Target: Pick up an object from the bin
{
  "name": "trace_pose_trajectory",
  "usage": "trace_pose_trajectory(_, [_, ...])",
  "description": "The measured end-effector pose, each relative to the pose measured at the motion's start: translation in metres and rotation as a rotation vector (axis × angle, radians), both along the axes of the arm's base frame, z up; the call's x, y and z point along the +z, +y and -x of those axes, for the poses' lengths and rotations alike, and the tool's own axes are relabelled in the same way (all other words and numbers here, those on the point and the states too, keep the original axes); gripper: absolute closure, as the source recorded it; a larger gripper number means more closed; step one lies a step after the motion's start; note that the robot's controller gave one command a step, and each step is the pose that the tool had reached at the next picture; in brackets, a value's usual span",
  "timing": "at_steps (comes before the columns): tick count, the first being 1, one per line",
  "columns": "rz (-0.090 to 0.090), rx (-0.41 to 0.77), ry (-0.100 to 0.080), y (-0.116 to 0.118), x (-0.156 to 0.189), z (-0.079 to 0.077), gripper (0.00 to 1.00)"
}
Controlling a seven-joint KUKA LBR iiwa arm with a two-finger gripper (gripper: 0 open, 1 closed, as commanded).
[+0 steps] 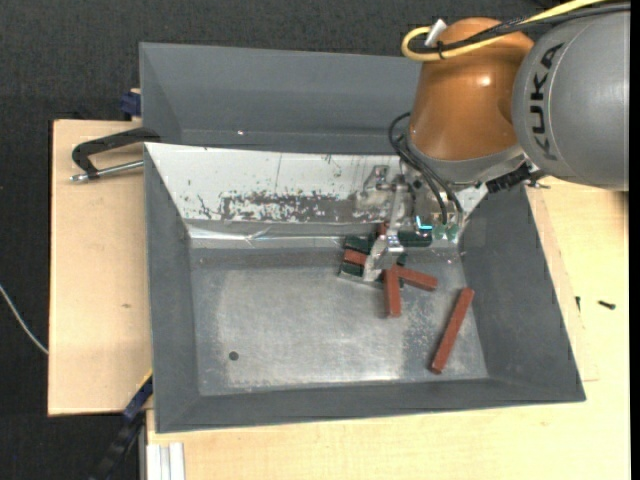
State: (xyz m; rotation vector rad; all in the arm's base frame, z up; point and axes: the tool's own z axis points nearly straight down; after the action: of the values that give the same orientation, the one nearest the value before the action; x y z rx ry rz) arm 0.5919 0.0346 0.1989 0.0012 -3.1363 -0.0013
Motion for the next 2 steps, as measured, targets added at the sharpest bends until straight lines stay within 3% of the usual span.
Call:
trace_pose_trajectory(1, [-0.001, -0.001, -0.009, -0.0002, 0.0051, -0.0016, 1.0])
trace_pose_trajectory(2, [-0.001, -0.001, -0.009, -0.0002, 0.0051, -0.0016, 1.0])
